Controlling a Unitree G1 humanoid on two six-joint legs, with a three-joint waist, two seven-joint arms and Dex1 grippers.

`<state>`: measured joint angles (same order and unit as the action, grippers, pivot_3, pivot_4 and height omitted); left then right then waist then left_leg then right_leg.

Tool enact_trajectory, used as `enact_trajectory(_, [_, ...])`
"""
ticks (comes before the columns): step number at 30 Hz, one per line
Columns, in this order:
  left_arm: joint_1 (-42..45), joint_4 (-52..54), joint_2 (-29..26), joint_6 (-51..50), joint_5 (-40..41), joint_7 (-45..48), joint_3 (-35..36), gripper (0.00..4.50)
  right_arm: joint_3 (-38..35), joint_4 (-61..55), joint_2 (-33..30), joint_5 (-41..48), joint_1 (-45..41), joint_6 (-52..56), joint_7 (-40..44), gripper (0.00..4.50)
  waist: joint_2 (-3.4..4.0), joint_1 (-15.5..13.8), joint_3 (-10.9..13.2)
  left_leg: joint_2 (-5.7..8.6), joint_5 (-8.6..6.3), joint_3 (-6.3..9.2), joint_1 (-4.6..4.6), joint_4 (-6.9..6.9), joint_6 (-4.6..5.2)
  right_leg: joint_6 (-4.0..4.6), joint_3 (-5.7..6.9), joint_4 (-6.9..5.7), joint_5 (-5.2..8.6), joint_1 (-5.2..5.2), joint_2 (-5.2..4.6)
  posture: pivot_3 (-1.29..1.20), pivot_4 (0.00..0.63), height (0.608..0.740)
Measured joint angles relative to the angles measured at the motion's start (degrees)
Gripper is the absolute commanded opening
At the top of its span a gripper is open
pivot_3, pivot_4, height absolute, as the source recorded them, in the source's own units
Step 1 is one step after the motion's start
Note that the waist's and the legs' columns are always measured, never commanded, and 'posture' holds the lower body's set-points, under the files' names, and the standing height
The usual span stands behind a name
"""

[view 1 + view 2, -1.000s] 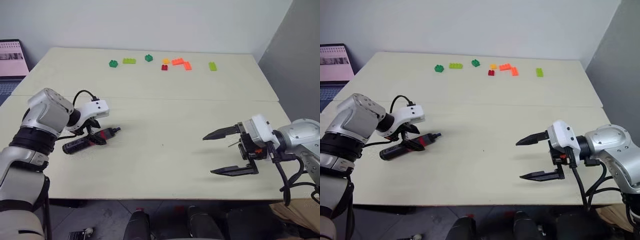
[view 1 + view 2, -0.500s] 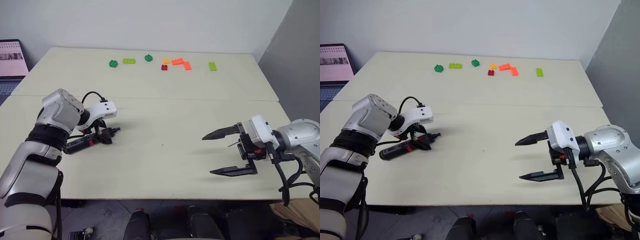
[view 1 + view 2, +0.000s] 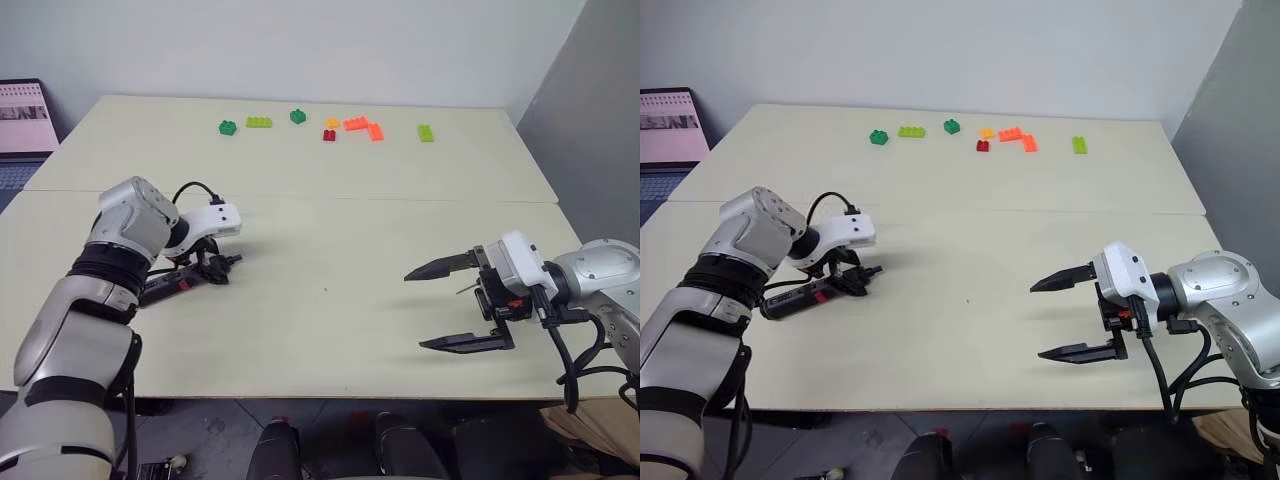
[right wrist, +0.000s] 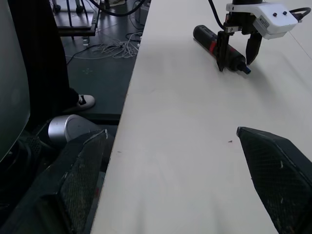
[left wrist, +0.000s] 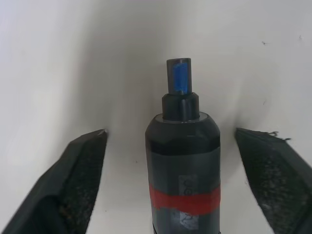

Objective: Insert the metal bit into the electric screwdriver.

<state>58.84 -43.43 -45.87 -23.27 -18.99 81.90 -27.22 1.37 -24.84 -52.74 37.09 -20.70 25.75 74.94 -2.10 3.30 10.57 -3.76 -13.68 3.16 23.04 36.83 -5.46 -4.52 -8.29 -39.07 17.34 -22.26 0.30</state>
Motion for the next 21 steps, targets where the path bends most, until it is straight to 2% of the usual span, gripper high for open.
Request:
enact_trajectory(7, [-0.6, 1.4, 0.1, -0.1, -0.2, 0.5, 0.1, 1.73, 0.0, -0.1, 0.0, 0.0, 0.5, 0.0, 0.0, 4.5, 0.0, 0.0, 0.0, 0.0, 0.0, 0.0, -0.01, 0.0, 0.0, -0.01, 0.0, 0.0, 0.0, 0.01, 0.0, 0.0, 0.15, 0.74])
enact_trajectory(21, [-2.8, 7.5, -1.5, 1.4, 0.8, 5.0, 0.4, 1.65, 0.0, -0.1, 0.0, -0.5, 0.4, -0.1, 0.3, 4.5, -0.01, 0.0, 0.0, -0.01, 0.0, 0.02, 0.02, 0.01, 0.0, 0.0, 0.01, 0.02, -0.01, 0.0, 0.0, 0.0, 0.15, 0.74])
